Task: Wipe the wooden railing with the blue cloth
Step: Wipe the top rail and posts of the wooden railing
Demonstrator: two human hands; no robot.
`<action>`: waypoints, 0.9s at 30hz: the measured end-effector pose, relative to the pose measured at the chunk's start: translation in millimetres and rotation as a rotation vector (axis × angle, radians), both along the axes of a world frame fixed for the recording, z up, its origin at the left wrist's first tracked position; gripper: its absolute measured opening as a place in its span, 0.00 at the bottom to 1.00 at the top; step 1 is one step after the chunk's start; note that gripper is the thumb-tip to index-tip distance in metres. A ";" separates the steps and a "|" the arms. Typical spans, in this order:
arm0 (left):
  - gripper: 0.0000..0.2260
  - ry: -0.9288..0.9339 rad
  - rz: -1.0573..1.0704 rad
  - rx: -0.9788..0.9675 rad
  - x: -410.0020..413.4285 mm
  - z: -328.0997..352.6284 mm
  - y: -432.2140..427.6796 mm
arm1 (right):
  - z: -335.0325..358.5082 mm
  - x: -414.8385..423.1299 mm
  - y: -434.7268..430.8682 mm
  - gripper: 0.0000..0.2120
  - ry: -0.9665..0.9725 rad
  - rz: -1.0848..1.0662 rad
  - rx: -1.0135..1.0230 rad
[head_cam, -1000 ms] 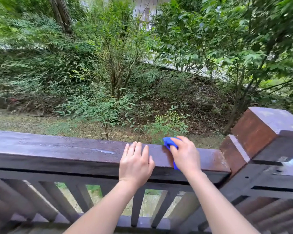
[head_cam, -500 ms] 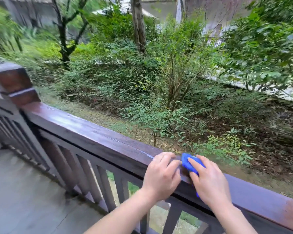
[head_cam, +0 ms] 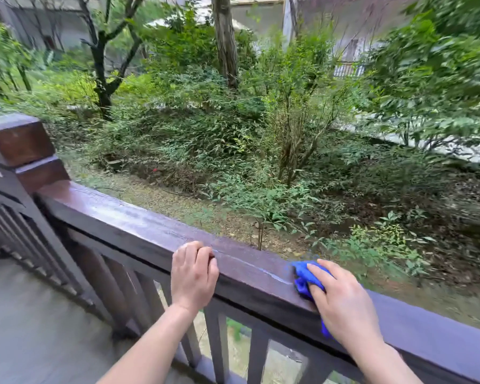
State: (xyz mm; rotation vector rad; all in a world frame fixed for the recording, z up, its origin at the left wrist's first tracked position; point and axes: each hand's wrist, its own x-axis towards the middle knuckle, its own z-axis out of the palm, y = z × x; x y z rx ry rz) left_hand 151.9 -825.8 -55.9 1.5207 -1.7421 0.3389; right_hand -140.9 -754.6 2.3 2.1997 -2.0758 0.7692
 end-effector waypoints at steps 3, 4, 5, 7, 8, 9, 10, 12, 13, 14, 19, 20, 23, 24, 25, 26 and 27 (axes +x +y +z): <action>0.09 0.091 -0.004 -0.028 1.0 -10.6 -12.1 | -2.0 32.1 -2.5 0.19 -0.007 -0.054 0.009; 0.08 0.110 -0.017 -0.055 1.4 -13.7 -14.5 | -6.0 43.5 1.1 0.22 0.026 0.027 -0.008; 0.08 0.117 -0.033 -0.090 1.8 -16.3 -16.3 | -9.8 50.9 4.9 0.24 0.068 0.117 -0.027; 0.07 0.126 -0.063 -0.151 2.2 -18.7 -18.3 | -9.1 52.2 0.7 0.24 0.110 0.178 -0.045; 0.07 0.134 -0.072 -0.167 1.6 -19.2 -18.5 | -6.9 50.2 -6.1 0.23 0.096 0.134 -0.043; 0.06 0.141 -0.074 -0.178 0.7 -19.2 -18.4 | -3.7 49.1 -12.2 0.21 0.052 0.062 -0.031; 0.06 0.145 -0.072 -0.185 -0.1 -18.5 -18.5 | -1.7 51.1 -16.7 0.19 -0.002 -0.004 -0.016; 0.06 0.151 -0.077 -0.196 0.1 -17.0 -18.9 | -1.3 62.1 -16.7 0.19 -0.011 -0.049 -0.030; 0.06 0.154 -0.085 -0.201 0.5 -16.7 -18.9 | -5.3 67.0 -13.1 0.20 0.031 -0.008 -0.059; 0.06 0.154 -0.092 -0.206 0.6 -16.9 -18.4 | -10.1 69.7 -8.0 0.21 0.076 0.066 -0.085; 0.06 0.159 -0.094 -0.210 -2.3 -17.4 -17.2 | -0.1 56.1 -30.0 0.16 0.031 0.025 -0.066; 0.06 0.161 -0.090 -0.209 -2.6 -17.4 -17.2 | 1.5 60.6 -34.6 0.15 0.003 -0.014 -0.042; 0.07 0.166 -0.090 -0.202 -1.6 -17.9 -17.2 | -7.1 83.5 -26.0 0.19 0.077 0.140 -0.065; 0.06 0.164 -0.088 -0.195 -1.1 -18.0 -17.1 | -12.0 87.7 -20.1 0.21 0.093 0.237 -0.067; 0.06 0.161 -0.085 -0.184 -0.5 -18.1 -16.8 | -13.9 87.9 -18.7 0.21 0.101 0.301 -0.062; 0.06 0.157 -0.082 -0.171 -0.1 -17.8 -16.2 | -11.7 86.0 -23.1 0.20 0.095 0.321 -0.053; 0.07 0.153 -0.083 -0.159 0.2 -17.2 -15.8 | -7.2 85.0 -32.5 0.19 0.073 0.291 -0.037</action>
